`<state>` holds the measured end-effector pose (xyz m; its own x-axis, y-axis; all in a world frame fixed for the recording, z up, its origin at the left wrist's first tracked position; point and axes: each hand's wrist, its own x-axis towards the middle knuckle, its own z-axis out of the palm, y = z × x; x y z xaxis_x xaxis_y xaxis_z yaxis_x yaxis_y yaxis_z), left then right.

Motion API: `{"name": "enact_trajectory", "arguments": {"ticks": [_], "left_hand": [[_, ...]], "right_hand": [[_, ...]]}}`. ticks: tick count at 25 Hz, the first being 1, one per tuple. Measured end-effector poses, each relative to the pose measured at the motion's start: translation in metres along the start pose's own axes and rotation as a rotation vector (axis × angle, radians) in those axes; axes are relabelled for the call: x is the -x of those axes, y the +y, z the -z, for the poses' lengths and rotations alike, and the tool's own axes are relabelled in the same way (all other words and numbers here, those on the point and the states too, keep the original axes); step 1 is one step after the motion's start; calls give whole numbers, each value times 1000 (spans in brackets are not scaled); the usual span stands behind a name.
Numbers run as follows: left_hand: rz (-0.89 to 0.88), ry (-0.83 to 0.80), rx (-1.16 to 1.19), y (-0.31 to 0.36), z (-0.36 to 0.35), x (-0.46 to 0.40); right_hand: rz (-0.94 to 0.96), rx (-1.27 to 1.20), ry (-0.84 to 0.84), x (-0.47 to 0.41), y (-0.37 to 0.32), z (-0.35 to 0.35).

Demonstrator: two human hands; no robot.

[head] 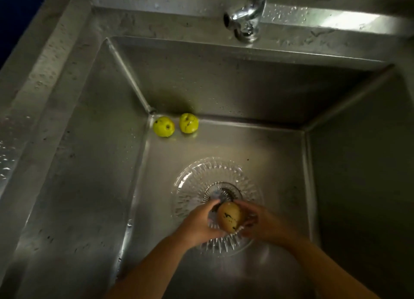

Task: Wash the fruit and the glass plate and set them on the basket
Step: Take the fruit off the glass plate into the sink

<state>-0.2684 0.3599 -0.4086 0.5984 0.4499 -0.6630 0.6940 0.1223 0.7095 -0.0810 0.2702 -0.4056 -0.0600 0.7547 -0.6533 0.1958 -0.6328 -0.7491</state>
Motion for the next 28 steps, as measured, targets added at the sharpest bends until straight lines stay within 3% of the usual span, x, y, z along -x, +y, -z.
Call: {"name": "enact_trajectory", "arguments": {"ticks": [4,7,11,14,20,28], "left_hand": [[-1,73,66,6,-17,-4],[13,166,176,10,-12,-3],[32,301,410,26,34,-6],[-6,432,449,44,79,-19],[16,421,524,35,135,-50],[74,407,602,10,141,-71]], "right_hand": [[41,-39,161,-5,4,-9],[53,-47,188,-6,-14,-8],[112,-61,217,-30,-69,4],[104,-141,257,-66,-111,6],[40,-197,200,-135,-145,-2],[-26,-189,225,-165,-142,-12]]}}
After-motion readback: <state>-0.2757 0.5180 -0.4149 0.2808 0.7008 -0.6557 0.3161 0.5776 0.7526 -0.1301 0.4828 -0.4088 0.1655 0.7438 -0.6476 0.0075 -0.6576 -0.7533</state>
